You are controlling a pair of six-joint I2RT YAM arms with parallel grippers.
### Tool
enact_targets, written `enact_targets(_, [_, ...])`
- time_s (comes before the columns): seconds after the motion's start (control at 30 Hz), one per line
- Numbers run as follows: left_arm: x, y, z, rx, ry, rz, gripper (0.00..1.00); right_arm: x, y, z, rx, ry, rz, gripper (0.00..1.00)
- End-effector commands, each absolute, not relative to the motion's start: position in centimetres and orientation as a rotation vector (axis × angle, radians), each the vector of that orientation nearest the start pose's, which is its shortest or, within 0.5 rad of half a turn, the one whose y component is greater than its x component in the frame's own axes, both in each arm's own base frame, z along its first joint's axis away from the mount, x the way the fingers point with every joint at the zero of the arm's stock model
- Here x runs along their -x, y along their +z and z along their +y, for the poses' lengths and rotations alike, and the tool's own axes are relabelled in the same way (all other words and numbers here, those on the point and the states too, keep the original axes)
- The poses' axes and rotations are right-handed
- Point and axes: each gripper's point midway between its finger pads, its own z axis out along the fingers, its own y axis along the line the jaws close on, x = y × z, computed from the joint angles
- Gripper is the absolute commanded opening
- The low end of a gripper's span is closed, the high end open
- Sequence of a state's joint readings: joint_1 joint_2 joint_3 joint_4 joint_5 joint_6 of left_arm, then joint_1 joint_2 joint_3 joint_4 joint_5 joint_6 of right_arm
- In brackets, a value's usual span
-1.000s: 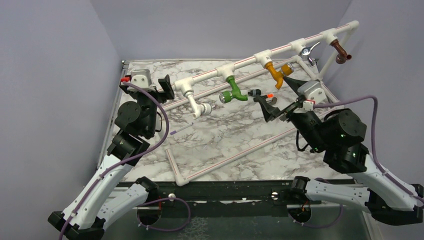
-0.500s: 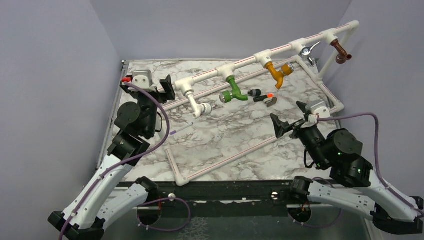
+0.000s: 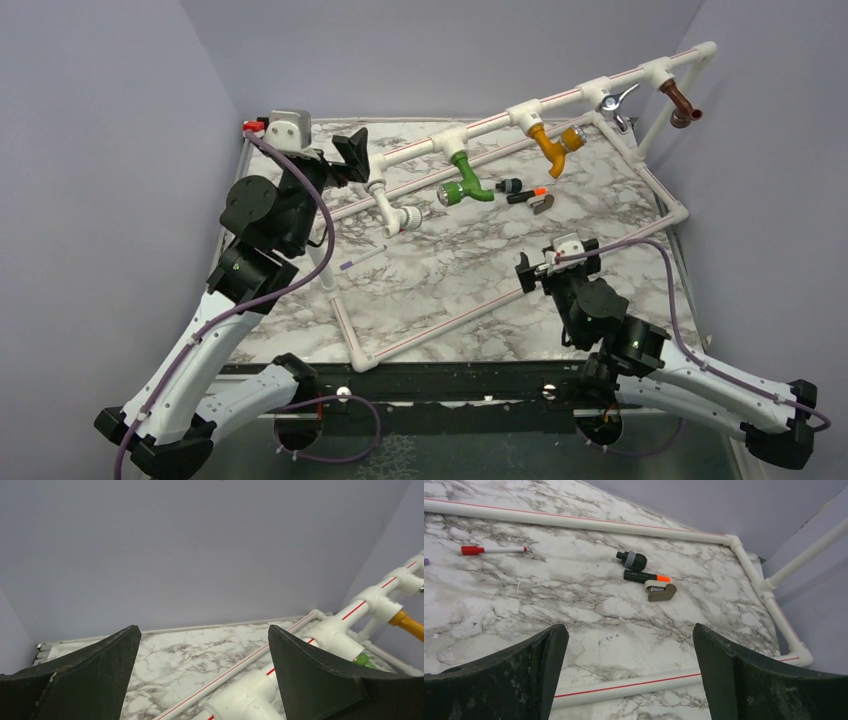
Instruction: Install the water faucets
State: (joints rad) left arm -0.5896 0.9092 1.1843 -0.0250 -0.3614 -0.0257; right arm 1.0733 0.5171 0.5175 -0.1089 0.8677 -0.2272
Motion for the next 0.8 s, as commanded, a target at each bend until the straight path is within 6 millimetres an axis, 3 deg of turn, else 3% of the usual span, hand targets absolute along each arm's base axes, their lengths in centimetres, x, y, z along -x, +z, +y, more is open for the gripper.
enact_targets(0.0, [-28.2, 50.7, -14.6, -0.136, -0.429, 1.254, 0.99, -23.3, 25.9, 11.3, 0.222, -0.064, 1.489, 1.0])
enact_targets(0.17, [-26.8, 52.3, -17.0, -0.27, -0.532, 1.229, 0.99, -24.4, 24.0, 11.7, 0.284, -0.155, 1.443, 1.0])
enact_targets(0.33, [-24.9, 52.8, -19.1, -0.398, -0.641, 1.211, 0.99, -27.6, 21.6, 10.3, 0.208, -0.134, 1.499, 1.0])
enact_targets(0.53, [-22.4, 53.5, -19.4, -0.46, -0.717, 1.161, 0.99, -30.0, 19.8, 7.4, 0.078, -0.225, 1.5, 1.0])
enact_targets(0.77, [-21.0, 52.7, -19.2, -0.484, -0.745, 1.173, 0.99, -32.7, 16.1, 4.9, 0.043, -0.321, 1.546, 1.0])
